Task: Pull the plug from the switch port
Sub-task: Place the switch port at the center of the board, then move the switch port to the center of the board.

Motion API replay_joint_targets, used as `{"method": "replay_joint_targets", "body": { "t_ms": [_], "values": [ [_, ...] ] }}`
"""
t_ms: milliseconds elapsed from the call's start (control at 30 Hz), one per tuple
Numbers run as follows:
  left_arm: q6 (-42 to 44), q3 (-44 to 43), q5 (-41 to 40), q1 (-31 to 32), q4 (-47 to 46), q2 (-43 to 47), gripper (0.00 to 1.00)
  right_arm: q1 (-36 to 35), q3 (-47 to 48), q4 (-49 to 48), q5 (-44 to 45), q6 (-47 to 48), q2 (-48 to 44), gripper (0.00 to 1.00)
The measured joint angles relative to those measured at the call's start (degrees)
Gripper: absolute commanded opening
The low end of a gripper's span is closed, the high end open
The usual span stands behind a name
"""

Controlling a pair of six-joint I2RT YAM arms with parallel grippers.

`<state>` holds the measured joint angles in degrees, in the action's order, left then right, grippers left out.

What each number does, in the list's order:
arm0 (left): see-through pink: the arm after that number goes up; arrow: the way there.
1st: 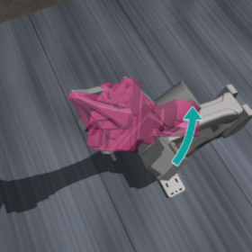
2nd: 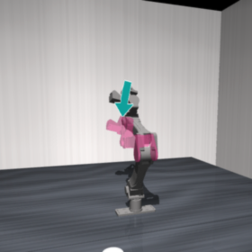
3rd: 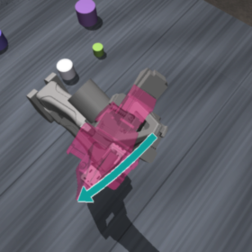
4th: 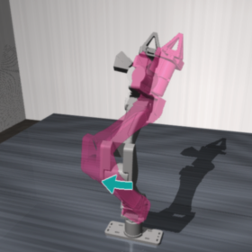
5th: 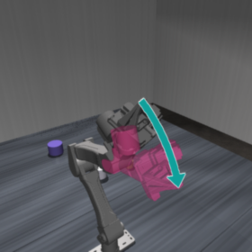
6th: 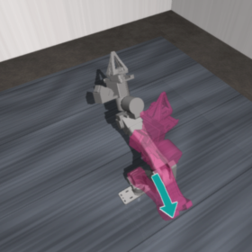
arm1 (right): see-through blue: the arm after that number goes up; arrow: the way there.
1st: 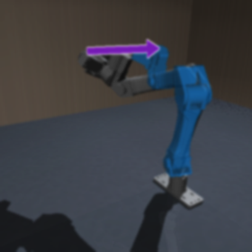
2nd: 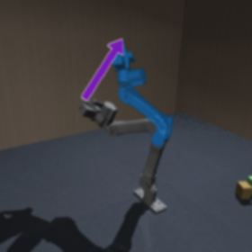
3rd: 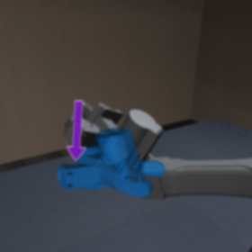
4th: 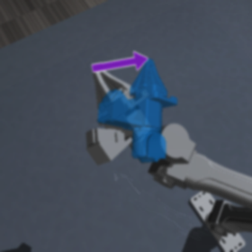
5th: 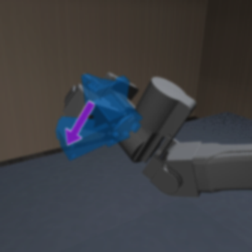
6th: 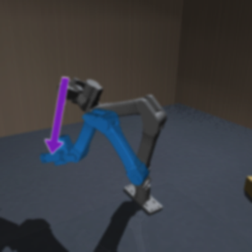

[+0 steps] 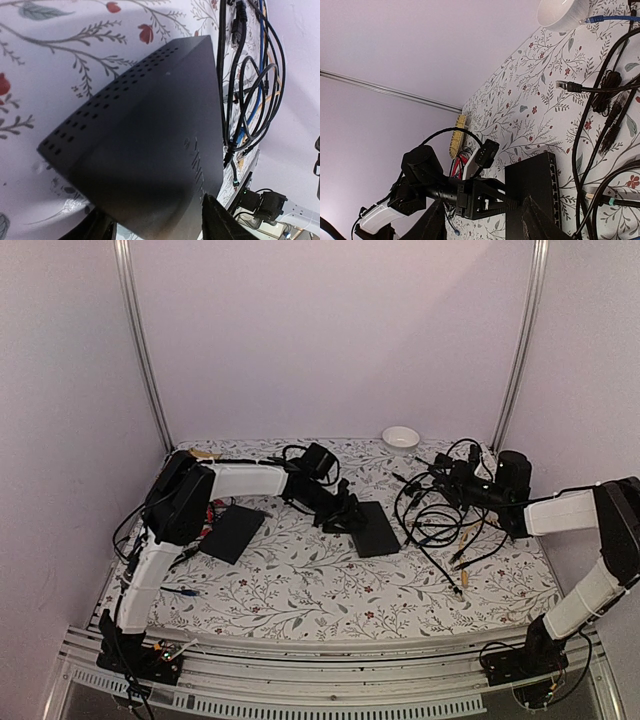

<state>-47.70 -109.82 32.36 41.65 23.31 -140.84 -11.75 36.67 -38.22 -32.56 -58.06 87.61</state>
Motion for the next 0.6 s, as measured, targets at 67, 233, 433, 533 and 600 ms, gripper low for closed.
{"method": "replay_joint_targets", "body": {
  "t_ms": [67,233,433,533,600],
  "values": [
    [0.28,1.09,-0.37,0.02,0.20,0.79,0.59,0.00,0.00,0.00,-0.13,0.02,-0.48,0.50],
    [0.92,3.58,-1.22,0.11,0.55,2.56,0.58,-0.22,-0.44,0.07,-0.17,0.02,-1.29,0.50],
    [1.14,7.37,-1.79,0.22,0.31,4.94,0.51,-0.33,-0.76,0.39,-0.15,0.02,-2.01,0.50],
    [0.98,8.28,-1.75,0.26,-0.31,5.29,0.47,-0.59,-0.76,0.57,-0.11,0.02,-2.54,0.50],
    [0.59,8.72,-1.64,0.31,-1.29,5.29,0.44,-0.85,-0.76,0.63,-0.11,0.02,-2.91,0.50]
  ]
}}
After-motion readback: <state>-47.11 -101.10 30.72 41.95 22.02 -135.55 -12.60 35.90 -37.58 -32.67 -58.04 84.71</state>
